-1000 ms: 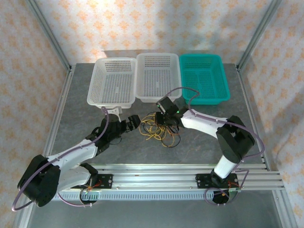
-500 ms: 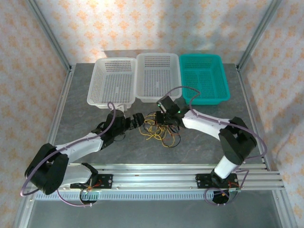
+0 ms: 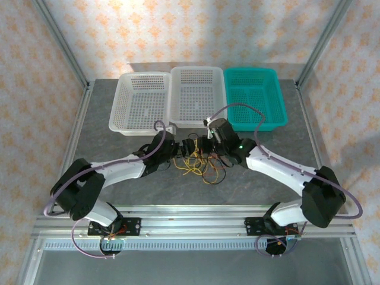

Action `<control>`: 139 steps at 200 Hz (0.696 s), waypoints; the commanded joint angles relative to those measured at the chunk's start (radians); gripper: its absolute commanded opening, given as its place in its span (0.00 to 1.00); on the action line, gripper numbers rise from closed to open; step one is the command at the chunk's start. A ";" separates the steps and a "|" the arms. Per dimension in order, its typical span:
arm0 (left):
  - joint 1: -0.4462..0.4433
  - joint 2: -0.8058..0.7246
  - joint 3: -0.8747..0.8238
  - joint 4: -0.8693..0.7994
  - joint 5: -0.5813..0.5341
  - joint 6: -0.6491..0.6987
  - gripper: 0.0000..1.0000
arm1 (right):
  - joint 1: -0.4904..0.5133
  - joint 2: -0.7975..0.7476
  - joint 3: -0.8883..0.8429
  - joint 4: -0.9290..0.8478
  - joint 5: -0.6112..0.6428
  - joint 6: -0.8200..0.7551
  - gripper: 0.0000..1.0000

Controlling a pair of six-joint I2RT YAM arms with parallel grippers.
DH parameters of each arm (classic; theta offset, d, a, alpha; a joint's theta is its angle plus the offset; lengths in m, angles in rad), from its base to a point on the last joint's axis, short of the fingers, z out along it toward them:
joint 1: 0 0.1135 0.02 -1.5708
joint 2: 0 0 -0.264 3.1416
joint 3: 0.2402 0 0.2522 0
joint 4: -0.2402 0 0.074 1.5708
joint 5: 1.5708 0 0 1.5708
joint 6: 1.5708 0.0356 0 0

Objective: Untangle the cables

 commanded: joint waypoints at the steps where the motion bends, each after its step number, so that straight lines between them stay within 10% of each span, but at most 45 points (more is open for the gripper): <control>1: -0.016 0.035 0.046 -0.041 -0.048 0.028 0.99 | 0.005 -0.049 -0.021 0.048 -0.017 -0.028 0.00; 139: -0.060 0.126 0.024 -0.088 -0.182 0.023 0.99 | 0.005 -0.229 0.022 0.084 0.173 -0.100 0.00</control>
